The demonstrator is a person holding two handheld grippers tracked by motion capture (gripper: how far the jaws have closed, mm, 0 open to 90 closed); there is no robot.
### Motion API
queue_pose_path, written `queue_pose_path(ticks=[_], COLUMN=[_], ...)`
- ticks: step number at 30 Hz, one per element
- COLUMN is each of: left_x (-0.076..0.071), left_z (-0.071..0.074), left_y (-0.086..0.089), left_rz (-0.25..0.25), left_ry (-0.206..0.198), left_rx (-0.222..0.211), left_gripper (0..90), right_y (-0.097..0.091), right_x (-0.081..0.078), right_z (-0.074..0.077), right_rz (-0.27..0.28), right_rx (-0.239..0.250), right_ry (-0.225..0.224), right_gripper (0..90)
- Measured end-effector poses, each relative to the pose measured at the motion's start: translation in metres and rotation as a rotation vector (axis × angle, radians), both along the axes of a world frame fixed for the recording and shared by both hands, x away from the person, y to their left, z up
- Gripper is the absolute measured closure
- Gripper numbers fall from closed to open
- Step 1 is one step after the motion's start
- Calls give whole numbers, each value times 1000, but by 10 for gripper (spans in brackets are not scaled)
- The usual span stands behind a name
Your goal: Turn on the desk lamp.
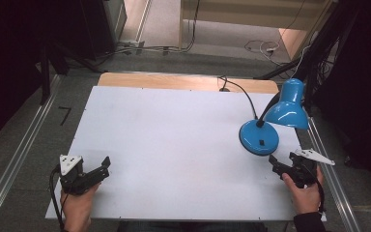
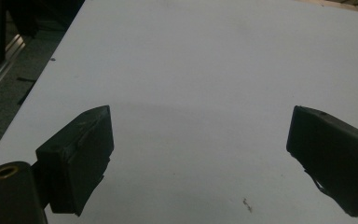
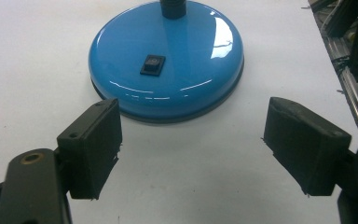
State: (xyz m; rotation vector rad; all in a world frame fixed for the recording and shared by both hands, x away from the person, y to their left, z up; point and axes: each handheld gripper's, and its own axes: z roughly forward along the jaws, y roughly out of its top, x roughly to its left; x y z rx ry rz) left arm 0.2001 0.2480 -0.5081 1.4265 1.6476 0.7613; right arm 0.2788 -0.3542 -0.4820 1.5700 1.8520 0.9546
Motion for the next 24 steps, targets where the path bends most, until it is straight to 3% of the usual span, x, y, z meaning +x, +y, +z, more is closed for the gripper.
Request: queue_pose_path(ticks=[24], left_x=[0], left_z=[0], left_y=[0], left_rz=[-4], left_ry=[0], left_rx=[-1], left_gripper=[79], right_y=[12], right_x=[21], right_z=[-5], right_rz=[12], right_rx=[0], right_ry=[-13], right_gripper=[203])
